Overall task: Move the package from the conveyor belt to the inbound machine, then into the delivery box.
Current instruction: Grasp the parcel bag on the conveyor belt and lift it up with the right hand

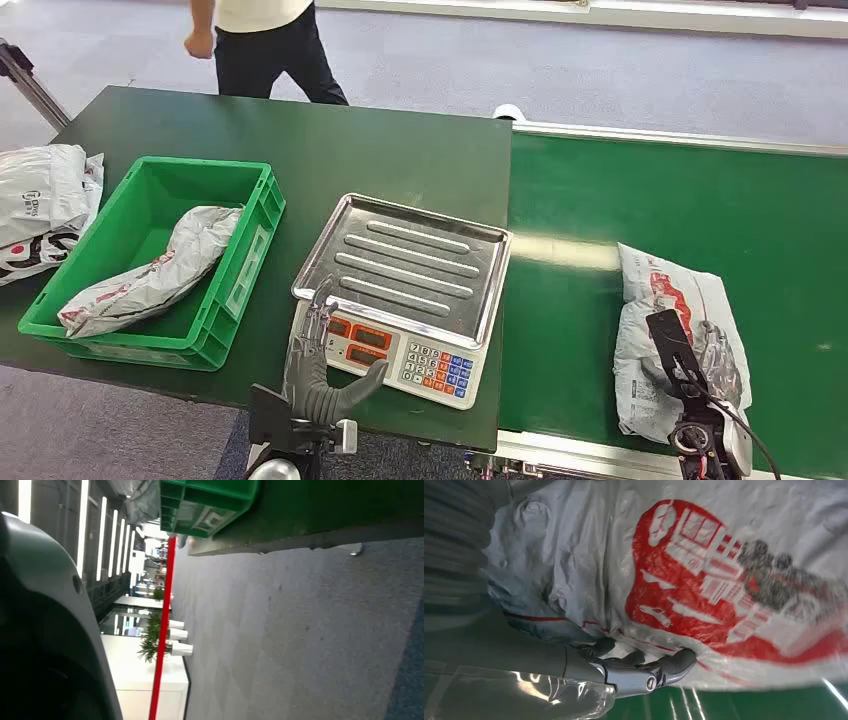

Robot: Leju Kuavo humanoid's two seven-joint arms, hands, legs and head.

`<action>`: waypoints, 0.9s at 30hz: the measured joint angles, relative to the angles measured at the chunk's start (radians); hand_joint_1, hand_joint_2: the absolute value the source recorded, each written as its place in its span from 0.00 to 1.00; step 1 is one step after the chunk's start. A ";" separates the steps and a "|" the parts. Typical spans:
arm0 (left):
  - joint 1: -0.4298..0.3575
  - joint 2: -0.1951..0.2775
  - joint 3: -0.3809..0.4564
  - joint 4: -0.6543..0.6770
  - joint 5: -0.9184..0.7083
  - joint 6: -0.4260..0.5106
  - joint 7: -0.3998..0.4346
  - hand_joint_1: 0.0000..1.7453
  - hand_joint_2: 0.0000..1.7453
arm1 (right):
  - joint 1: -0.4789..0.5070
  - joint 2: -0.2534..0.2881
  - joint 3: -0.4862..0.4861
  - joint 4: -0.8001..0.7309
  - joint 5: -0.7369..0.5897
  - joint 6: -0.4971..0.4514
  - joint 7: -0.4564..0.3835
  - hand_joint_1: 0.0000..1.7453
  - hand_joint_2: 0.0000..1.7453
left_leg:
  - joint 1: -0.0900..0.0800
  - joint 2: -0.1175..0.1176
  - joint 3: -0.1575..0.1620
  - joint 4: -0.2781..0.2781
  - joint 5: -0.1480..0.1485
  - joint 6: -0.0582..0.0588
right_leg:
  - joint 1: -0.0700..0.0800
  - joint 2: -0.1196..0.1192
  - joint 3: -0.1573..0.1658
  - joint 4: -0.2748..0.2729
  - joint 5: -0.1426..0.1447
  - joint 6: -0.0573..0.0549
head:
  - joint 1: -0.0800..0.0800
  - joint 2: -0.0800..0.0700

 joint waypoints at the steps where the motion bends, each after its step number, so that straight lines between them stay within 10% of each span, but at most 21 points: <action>1: -0.001 0.000 -0.001 0.000 0.001 0.001 0.000 0.00 1.00 | -0.009 -0.002 -0.002 0.018 0.002 0.005 0.004 0.31 1.00 | 0.000 0.000 0.000 0.000 0.000 0.000 | 0.000 0.000 0.000 0.000 0.000 0.000 | 0.000 0.000; 4: -0.006 0.000 -0.006 0.001 0.008 0.006 -0.002 0.00 1.00 | -0.051 -0.008 -0.010 0.095 0.011 0.031 0.018 0.99 1.00 | 0.001 0.000 0.000 0.000 0.000 0.000 | 0.001 0.000 0.000 0.000 0.000 0.000 | 0.000 0.000; 16: -0.010 0.004 -0.014 0.000 0.031 0.050 -0.005 0.00 1.00 | -0.132 -0.004 -0.015 0.192 0.067 -0.062 -0.030 1.00 1.00 | 0.001 0.000 0.004 0.002 0.001 0.002 | 0.001 0.001 0.007 -0.001 0.003 0.002 | 0.000 0.000; 27: 0.001 0.006 -0.001 -0.039 0.016 0.085 -0.022 0.00 1.00 | -0.085 0.081 0.047 -0.138 0.082 -0.265 -0.187 1.00 1.00 | 0.001 0.000 -0.006 0.002 0.002 0.001 | 0.001 0.000 -0.003 0.001 0.003 0.002 | 0.000 0.000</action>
